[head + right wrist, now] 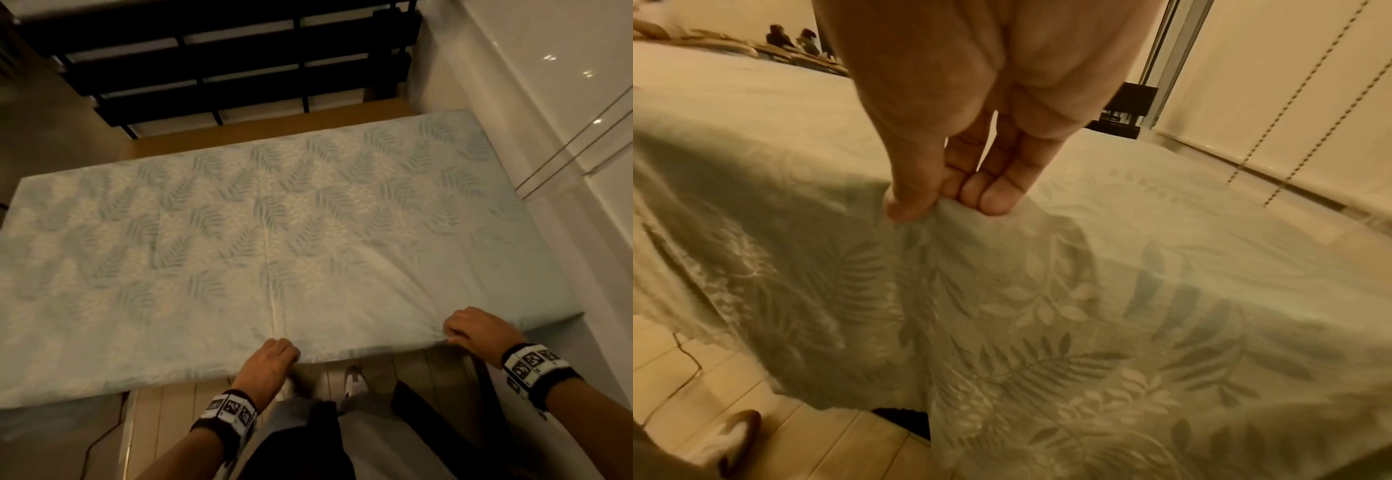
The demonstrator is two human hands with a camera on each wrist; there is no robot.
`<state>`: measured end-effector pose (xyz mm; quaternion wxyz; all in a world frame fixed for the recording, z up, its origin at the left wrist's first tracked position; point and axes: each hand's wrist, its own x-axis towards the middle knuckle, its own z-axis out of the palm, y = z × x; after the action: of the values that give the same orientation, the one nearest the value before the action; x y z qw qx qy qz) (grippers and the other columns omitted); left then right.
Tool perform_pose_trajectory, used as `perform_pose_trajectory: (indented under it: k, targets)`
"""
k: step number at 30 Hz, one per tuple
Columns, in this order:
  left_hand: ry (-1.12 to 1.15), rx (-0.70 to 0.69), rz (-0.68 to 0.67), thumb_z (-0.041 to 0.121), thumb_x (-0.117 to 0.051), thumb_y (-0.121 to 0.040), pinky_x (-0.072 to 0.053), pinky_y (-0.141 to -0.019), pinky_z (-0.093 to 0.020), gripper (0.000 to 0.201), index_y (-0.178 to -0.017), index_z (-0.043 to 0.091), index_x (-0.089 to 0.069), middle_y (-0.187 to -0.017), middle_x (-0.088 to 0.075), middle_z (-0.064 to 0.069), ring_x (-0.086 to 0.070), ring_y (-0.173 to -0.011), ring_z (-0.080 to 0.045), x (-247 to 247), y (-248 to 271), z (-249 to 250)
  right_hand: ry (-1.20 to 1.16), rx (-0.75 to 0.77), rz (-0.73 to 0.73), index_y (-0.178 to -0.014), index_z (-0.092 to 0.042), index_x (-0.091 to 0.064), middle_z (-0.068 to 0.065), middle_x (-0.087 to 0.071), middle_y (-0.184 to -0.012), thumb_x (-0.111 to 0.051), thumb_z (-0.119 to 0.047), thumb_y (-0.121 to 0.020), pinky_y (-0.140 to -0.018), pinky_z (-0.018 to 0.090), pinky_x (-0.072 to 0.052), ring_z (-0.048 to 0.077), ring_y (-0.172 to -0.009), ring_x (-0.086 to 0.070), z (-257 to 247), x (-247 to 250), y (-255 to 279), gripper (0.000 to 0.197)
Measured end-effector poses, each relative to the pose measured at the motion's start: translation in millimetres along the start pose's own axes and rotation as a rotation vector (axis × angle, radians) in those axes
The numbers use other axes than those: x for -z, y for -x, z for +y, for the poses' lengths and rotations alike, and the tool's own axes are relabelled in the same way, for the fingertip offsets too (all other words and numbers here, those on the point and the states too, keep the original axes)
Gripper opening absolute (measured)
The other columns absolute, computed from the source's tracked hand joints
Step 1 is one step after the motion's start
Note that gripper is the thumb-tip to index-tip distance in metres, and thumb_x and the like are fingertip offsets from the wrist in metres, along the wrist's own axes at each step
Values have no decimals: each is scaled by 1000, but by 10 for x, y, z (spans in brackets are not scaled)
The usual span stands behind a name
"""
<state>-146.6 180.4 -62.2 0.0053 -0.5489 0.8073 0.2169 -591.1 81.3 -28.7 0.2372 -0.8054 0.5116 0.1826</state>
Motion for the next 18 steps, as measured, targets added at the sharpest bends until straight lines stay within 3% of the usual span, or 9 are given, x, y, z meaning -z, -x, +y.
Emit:
perform_pose_trajectory:
  k: [5,10,14,16,18]
  targets:
    - [30,5,1,37,-60,-81,-44,-75,-24,23,-102,31,-56,-99,-55,8,-52,-86,-13,125,153,-172,-33,-27,-6,-88,-38,-46,-15,-53,-96,-67,-54,-85,-81,27,-49,9,-90,-48,-341,19,12,26]
    - [3,153,20,45,-67,-75,-50,-72,-28,40,-109,30,-54,-104,-51,11,-51,-85,-15,354,759,-1113,-109,33,103,-103,-39,-53,-16,-52,-105,-65,-56,-86,-87,27,-49,8,-97,-46,-1338,-58,-265,27]
    - [-68,186,15,53,-56,-73,-49,-63,-25,33,-98,31,-56,-95,-52,11,-52,-76,-15,500,1159,-1829,-129,90,130,-123,-33,-55,-12,-52,-121,-66,-52,-87,-96,29,-50,12,-111,-49,-2261,-132,-669,43]
    - [-97,100,17,48,-50,-75,-46,-63,-21,25,-89,29,-59,-91,-52,11,-49,-74,-12,500,1233,-2017,-78,109,128,-121,-30,-59,-10,-57,-120,-73,-47,-83,-90,29,-53,14,-108,-54,-2583,-154,-835,43]
    - [-92,7,23,43,-50,-79,-44,-64,-24,19,-84,28,-61,-90,-53,11,-45,-76,-11,474,1299,-2119,-41,100,177,-102,-29,-67,-9,-65,-102,-88,-37,-69,-71,25,-57,13,-90,-62,-2776,-213,-902,40]
